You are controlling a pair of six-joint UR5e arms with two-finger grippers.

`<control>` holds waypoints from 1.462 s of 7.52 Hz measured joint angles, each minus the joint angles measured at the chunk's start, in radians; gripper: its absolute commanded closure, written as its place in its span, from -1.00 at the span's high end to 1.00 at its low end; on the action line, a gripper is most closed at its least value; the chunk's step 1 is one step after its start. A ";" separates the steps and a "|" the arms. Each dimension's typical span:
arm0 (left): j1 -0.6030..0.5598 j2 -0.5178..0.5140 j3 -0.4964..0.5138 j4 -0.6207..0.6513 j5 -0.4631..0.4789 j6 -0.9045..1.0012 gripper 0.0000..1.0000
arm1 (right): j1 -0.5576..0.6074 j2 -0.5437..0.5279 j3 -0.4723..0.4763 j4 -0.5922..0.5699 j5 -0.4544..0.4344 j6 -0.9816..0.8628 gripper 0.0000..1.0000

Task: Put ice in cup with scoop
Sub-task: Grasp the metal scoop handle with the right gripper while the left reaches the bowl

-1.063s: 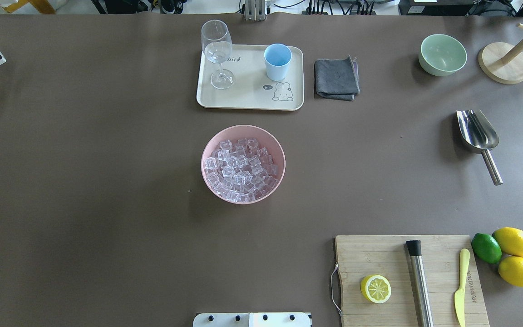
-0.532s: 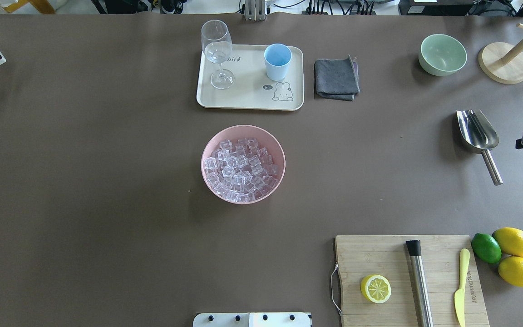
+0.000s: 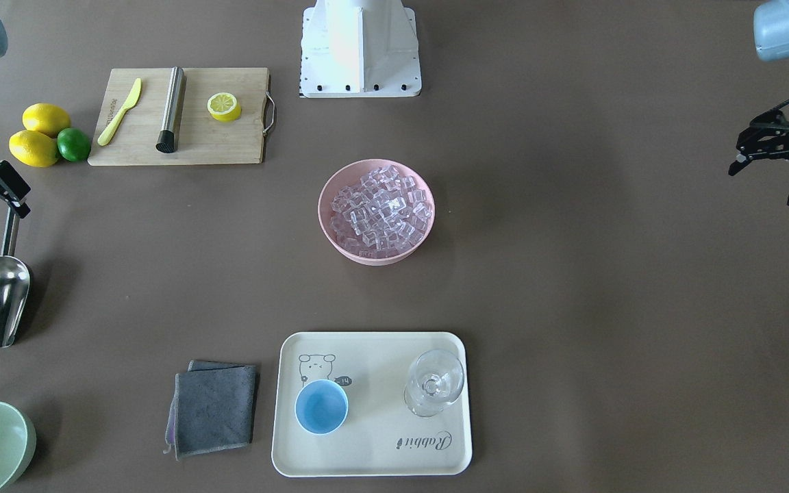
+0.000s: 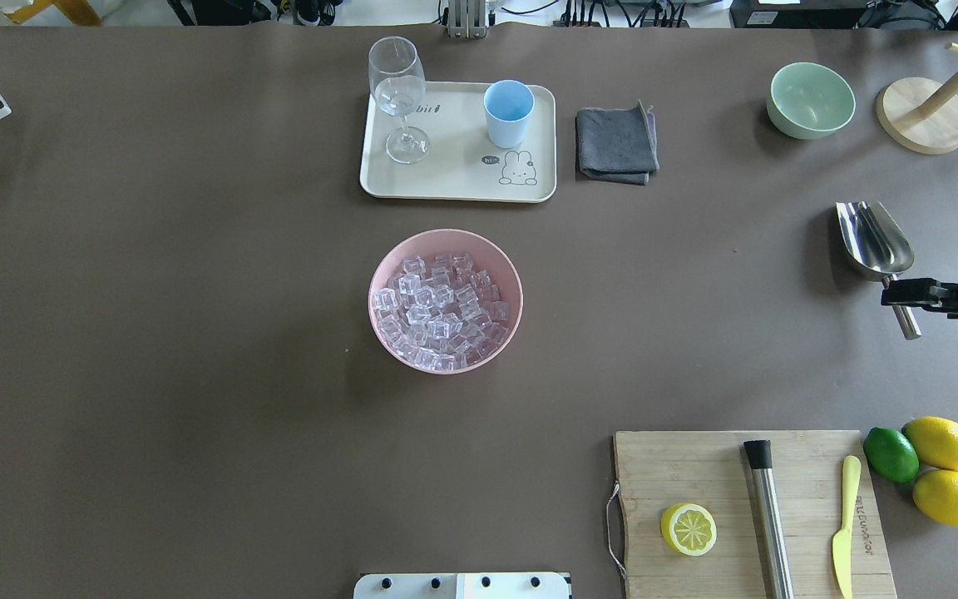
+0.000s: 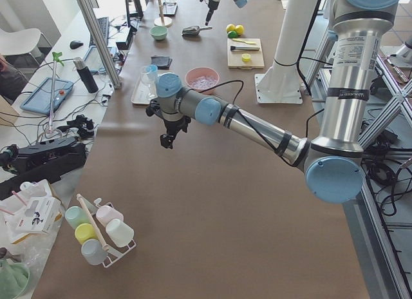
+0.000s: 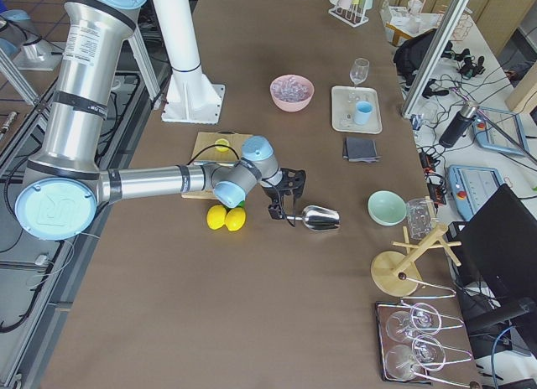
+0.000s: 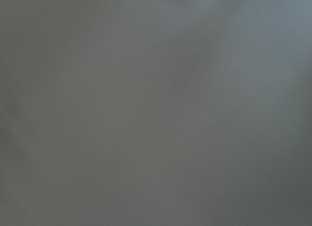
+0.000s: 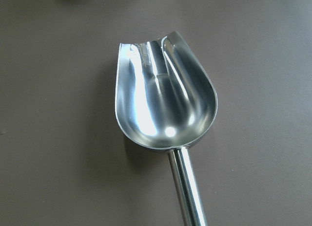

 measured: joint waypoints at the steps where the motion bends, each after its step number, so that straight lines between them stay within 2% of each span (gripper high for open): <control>1: 0.059 -0.009 0.003 -0.053 -0.009 -0.001 0.99 | -0.024 -0.002 -0.033 0.056 -0.019 -0.007 0.88; 3: 0.178 -0.025 0.031 -0.272 -0.013 -0.002 0.99 | -0.038 0.001 -0.132 0.208 -0.016 -0.046 0.85; 4: 0.237 -0.047 0.062 -0.372 0.000 -0.001 0.99 | -0.039 -0.001 -0.144 0.234 -0.011 -0.052 0.70; 5: 0.295 -0.079 0.090 -0.448 0.015 0.001 0.99 | -0.039 -0.002 -0.146 0.235 -0.010 -0.052 0.42; 7: 0.452 -0.126 0.115 -0.595 0.122 0.002 0.99 | -0.041 -0.002 -0.146 0.215 -0.013 -0.056 -0.03; 9: 0.634 -0.162 0.124 -0.704 0.259 0.004 0.99 | -0.053 0.000 -0.143 0.189 -0.018 -0.059 -0.99; 11: 0.711 -0.227 0.167 -0.724 0.337 0.027 0.99 | -0.062 0.000 -0.133 0.171 -0.019 -0.063 -1.00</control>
